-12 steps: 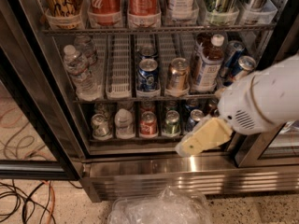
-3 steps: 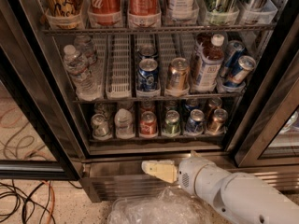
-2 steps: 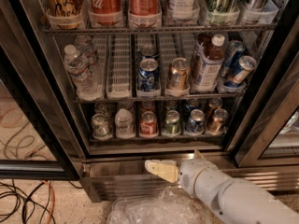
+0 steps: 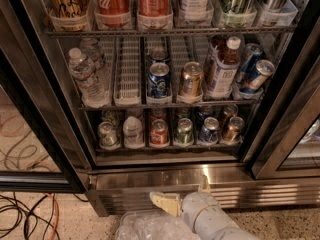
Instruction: Pick pepsi can from bottom shelf of fridge
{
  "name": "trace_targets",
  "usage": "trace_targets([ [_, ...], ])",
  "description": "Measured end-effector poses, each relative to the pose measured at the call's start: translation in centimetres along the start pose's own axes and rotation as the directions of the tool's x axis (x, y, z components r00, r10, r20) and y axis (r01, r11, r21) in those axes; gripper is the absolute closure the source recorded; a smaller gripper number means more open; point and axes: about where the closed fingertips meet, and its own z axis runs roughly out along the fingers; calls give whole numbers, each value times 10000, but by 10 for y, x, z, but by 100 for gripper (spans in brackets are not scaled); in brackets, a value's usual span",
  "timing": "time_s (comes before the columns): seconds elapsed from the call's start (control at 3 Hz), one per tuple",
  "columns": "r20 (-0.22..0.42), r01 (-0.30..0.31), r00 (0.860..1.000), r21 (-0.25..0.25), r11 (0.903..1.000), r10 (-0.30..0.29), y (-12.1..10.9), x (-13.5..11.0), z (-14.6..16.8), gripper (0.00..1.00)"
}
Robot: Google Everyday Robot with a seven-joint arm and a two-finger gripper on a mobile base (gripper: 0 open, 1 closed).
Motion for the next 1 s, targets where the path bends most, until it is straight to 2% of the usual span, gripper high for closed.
trace_targets([
  [0.33,1095,89,9939,596,9982,-154,-16,-2,18,0],
  [0.67,1447,-176,9895,1167,9930,6,-33,-3,19,0],
  [1.0,1511,-156,9885,1288,9916,-41,-37,-4,24,0],
])
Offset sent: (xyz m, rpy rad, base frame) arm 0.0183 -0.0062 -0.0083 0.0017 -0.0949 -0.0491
